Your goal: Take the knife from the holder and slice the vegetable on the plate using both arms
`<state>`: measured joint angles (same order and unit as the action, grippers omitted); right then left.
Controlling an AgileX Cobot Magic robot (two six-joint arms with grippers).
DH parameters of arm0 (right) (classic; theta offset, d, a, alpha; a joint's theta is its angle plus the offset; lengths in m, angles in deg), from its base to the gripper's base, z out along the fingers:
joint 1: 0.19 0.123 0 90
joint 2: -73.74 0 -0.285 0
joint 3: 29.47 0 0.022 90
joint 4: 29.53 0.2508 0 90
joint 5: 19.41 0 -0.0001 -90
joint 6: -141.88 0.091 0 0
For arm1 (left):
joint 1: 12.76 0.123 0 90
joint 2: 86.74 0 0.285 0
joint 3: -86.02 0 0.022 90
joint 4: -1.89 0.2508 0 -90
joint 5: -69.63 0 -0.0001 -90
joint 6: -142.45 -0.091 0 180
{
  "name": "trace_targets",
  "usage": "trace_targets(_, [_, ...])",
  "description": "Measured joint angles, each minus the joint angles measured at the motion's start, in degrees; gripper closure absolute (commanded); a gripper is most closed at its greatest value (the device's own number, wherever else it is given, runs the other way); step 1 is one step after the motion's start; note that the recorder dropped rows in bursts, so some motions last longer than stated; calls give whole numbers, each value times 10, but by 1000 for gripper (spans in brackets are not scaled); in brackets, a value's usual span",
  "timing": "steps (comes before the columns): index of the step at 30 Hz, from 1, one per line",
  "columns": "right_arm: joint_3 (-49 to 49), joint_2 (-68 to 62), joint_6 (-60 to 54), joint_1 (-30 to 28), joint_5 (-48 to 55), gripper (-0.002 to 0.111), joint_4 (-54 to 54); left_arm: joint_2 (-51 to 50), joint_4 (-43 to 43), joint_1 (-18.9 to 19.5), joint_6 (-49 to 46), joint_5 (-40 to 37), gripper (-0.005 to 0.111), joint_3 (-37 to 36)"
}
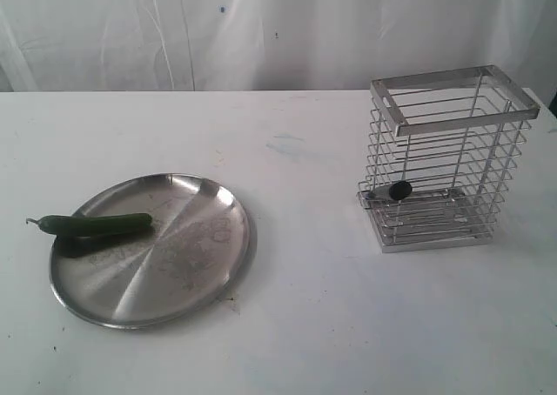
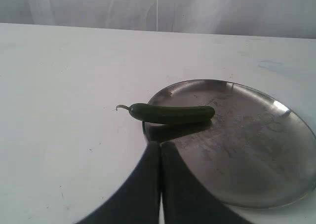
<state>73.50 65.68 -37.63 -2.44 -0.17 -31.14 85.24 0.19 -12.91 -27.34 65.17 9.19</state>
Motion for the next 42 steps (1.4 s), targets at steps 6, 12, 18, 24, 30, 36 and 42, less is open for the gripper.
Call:
trace_targets(6, [0, 0, 0, 0, -3, 108, -3, 0, 0, 0, 0, 0, 107, 0])
trace_targets(12, [0, 0, 0, 0, -15, 108, 38, 0, 0, 0, 0, 0, 107, 0])
trace_targets(18, [1, 0, -5, 0, 100, 108, 250, 0, 0, 0, 0, 0, 107, 0])
trace_targets(24, [9, 0, -43, 0, 144, 108, 286, 0, 0, 0, 0, 1, 107, 0])
trace_targets(30, [9, 0, -46, 0, 88, 108, 277, 0, 0, 0, 0, 1, 107, 0])
trace_targets(36, [9, 0, -47, 0, 81, 108, 272, 0, 0, 0, 0, 2, 107, 0])
trace_targets(42, [5, 0, -63, 0, 36, 108, 256, 0, 0, 0, 0, 2, 107, 0])
